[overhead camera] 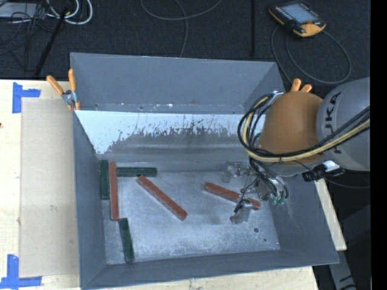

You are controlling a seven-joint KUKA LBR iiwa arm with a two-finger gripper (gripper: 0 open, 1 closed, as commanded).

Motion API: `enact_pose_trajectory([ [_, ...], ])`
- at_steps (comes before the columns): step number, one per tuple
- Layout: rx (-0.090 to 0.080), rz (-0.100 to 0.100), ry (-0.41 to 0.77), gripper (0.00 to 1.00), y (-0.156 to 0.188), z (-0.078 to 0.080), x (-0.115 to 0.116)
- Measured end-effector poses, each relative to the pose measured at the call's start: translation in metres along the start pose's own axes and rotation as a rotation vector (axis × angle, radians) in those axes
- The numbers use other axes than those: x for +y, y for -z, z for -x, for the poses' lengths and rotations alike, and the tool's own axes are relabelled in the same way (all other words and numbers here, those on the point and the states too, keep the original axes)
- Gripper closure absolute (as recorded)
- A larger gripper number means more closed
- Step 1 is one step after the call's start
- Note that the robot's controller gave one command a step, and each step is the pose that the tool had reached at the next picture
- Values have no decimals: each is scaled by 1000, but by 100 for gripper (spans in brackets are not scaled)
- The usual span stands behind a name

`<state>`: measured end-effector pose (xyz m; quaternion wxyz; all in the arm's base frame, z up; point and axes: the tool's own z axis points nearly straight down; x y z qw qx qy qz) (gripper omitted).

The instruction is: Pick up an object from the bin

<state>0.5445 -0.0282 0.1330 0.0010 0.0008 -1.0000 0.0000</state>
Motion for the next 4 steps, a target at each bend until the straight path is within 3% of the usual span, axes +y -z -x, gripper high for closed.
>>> enact_pose_trajectory([
  [1, 0, 0, 0, 0, 0, 0, 0],
  [2, -6, 1, -79, 0, -18, 11, -7],
  [3, -1, 0, -185, 100, -63, 9, -32],
  [4, 0, 0, -185, 100, -63, 9, -32],
])
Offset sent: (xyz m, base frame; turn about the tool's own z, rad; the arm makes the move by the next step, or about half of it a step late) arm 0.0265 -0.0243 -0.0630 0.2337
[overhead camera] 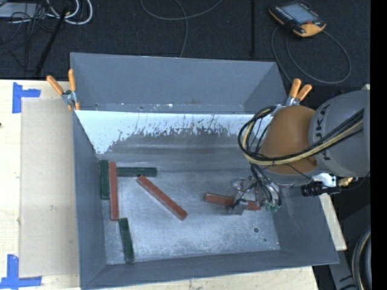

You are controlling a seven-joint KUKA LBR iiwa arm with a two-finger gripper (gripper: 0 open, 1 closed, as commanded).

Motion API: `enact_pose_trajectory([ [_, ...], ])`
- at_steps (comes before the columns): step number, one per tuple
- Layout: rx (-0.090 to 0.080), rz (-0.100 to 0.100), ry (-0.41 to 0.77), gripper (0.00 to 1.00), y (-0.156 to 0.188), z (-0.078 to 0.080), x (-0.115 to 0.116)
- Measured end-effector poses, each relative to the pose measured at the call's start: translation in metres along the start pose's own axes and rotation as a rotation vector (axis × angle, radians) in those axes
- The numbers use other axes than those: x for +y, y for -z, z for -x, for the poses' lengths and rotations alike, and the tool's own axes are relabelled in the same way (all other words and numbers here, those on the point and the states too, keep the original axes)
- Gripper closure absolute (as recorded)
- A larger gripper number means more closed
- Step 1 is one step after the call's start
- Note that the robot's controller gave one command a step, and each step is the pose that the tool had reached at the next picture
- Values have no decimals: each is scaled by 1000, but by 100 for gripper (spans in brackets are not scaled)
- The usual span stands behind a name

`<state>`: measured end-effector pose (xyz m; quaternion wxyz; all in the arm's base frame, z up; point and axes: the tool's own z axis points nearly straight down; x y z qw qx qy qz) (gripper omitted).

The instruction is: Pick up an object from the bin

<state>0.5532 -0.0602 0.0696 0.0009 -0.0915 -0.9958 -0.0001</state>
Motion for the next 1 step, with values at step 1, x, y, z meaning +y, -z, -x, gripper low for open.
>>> enact_pose_trajectory([
  [1, -6, 0, 31, 100, 162, -4, -2],
])
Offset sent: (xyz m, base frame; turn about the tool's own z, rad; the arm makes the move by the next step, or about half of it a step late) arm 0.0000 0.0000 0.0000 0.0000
